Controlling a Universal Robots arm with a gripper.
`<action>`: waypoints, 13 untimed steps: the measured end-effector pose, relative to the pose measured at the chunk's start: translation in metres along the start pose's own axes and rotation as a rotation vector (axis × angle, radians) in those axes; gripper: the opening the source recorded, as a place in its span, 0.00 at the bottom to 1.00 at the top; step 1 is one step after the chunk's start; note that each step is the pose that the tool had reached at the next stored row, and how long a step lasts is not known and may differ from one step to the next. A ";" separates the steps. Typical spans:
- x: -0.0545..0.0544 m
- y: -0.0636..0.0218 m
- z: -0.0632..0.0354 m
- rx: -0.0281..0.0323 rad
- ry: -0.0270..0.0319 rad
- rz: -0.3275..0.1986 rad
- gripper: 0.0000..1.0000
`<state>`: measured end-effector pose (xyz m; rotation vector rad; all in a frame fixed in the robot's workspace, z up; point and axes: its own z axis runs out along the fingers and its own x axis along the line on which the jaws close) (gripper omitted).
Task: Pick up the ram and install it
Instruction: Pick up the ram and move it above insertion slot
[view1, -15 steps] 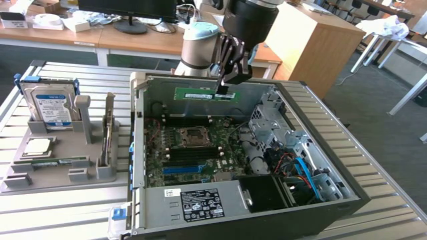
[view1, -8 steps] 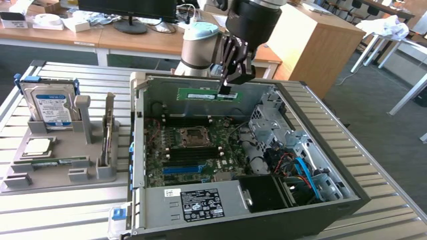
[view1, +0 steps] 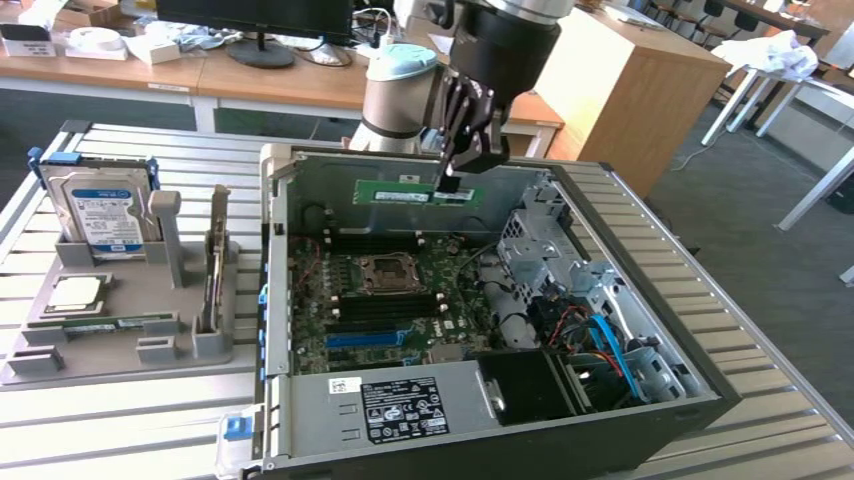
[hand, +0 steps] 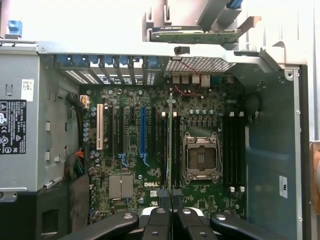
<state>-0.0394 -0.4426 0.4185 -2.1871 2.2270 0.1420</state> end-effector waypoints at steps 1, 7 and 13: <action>0.000 -0.0001 0.0017 0.0000 -0.0001 0.000 0.11; 0.001 -0.0006 0.0117 0.0000 -0.0004 0.000 0.11; 0.002 -0.0011 0.0215 0.0000 -0.0006 0.000 0.11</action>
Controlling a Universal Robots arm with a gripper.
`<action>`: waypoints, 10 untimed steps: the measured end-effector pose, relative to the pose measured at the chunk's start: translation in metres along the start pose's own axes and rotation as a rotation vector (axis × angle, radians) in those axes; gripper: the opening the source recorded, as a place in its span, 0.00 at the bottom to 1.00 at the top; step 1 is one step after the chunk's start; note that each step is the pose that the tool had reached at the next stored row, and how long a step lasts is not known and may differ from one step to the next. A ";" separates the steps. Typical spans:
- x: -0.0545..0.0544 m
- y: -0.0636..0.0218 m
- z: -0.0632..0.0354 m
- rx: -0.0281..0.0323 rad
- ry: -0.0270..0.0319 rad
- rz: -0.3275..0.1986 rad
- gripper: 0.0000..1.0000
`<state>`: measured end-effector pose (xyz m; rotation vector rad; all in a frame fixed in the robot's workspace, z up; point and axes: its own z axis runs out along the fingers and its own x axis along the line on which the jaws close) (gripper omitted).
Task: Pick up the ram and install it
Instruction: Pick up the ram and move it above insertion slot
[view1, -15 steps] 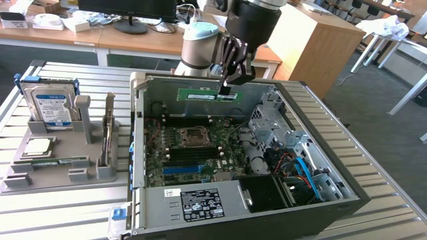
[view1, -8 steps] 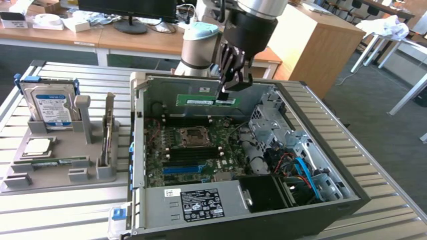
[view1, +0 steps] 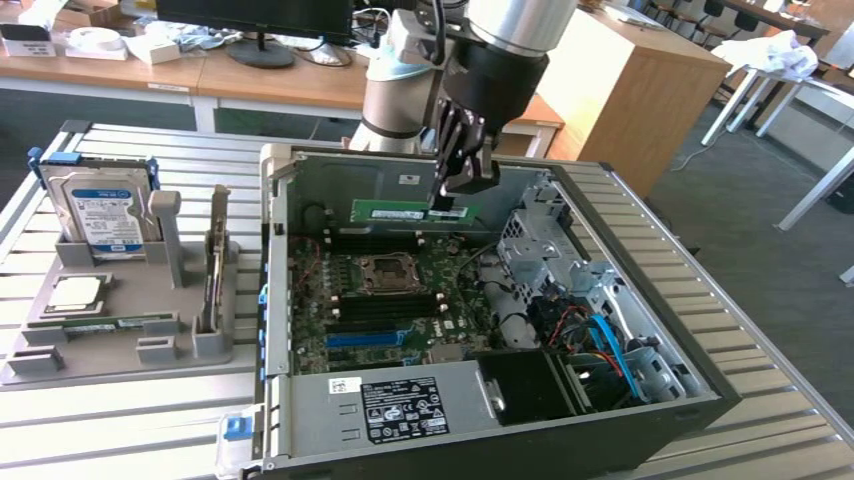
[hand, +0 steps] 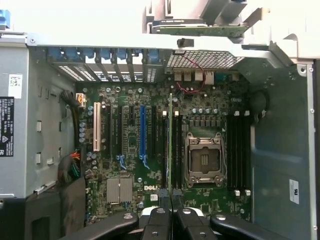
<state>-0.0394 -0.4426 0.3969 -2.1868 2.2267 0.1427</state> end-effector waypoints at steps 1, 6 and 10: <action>0.000 -0.0001 0.0015 0.0000 0.0000 0.000 0.11; 0.001 -0.0005 0.0087 0.0000 -0.0001 0.000 0.11; 0.001 -0.0008 0.0150 0.0000 0.0000 0.000 0.11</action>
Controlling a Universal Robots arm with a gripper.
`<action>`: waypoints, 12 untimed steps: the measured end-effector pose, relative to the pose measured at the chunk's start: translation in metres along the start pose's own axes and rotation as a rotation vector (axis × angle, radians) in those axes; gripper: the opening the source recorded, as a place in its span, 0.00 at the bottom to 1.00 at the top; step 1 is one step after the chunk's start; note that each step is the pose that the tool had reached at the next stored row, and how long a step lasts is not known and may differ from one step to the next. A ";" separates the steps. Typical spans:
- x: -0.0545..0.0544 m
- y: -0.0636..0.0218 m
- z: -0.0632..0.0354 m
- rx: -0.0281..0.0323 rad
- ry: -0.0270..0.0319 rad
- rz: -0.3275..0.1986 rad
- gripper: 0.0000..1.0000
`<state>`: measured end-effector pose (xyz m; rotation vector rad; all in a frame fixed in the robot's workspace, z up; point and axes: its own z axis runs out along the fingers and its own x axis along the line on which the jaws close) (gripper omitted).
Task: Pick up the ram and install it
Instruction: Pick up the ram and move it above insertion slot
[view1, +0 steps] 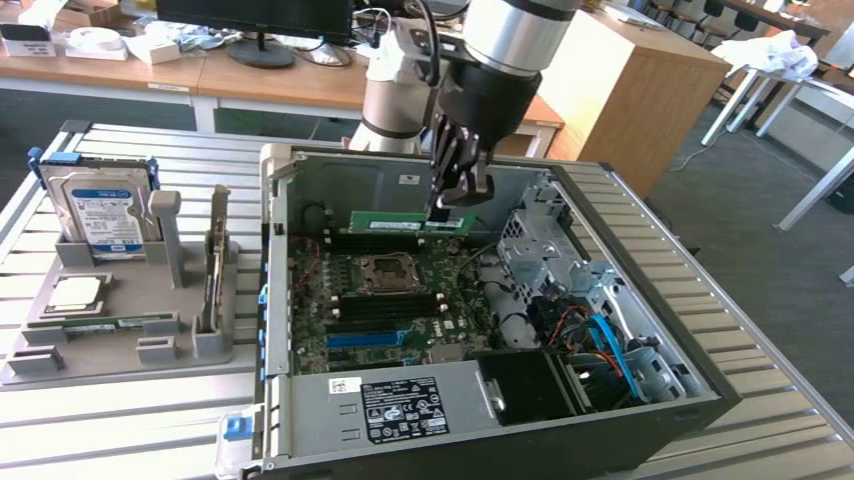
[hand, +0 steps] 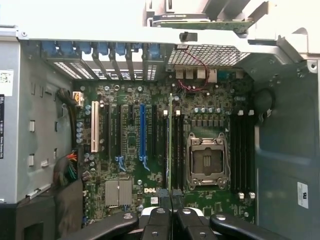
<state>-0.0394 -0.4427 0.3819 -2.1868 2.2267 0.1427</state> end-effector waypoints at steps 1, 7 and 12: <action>0.000 -0.0001 0.0017 0.0000 -0.0002 0.000 0.11; 0.001 -0.0007 0.0122 0.0001 -0.0001 0.000 0.11; 0.002 -0.0011 0.0201 0.0000 0.0000 0.000 0.11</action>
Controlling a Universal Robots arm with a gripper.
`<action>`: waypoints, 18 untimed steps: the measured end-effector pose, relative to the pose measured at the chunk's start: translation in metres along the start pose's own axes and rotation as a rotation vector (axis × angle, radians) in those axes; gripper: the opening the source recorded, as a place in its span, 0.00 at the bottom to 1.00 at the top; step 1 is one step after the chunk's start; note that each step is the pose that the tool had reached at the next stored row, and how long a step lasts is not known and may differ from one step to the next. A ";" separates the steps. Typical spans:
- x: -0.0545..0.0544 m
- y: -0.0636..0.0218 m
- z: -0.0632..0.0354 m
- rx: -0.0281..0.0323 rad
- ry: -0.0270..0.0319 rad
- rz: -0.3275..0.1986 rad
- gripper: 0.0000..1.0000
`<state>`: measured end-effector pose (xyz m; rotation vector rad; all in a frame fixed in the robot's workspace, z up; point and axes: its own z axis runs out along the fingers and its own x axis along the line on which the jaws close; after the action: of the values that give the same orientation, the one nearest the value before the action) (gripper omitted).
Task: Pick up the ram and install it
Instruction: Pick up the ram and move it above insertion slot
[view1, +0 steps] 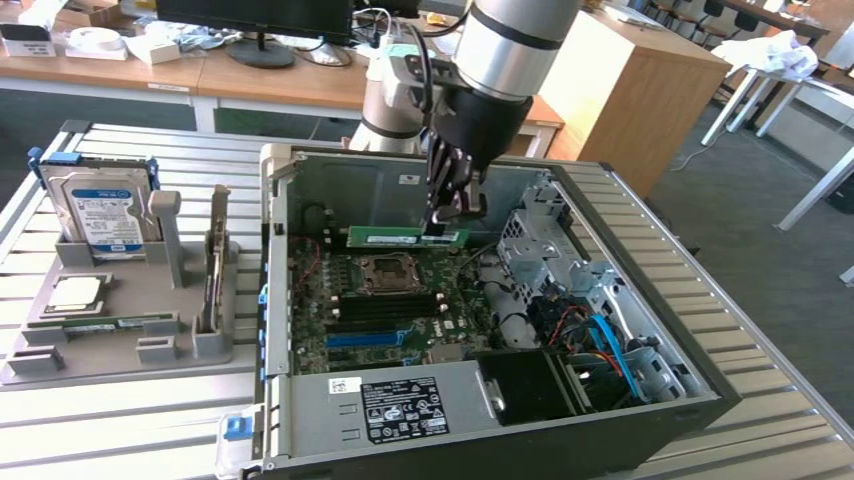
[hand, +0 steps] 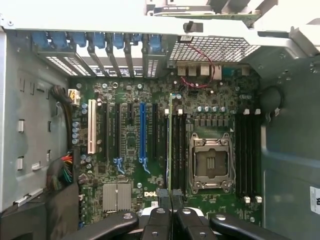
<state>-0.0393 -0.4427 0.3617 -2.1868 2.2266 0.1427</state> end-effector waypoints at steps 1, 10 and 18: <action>0.000 -0.0001 0.0014 0.0000 0.0000 0.000 0.11; -0.003 -0.0002 0.0042 0.0000 -0.0001 0.000 0.11; -0.017 -0.0006 0.0058 0.0000 0.0000 0.000 0.11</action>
<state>-0.0387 -0.4256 0.3572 -2.1868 2.2266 0.1427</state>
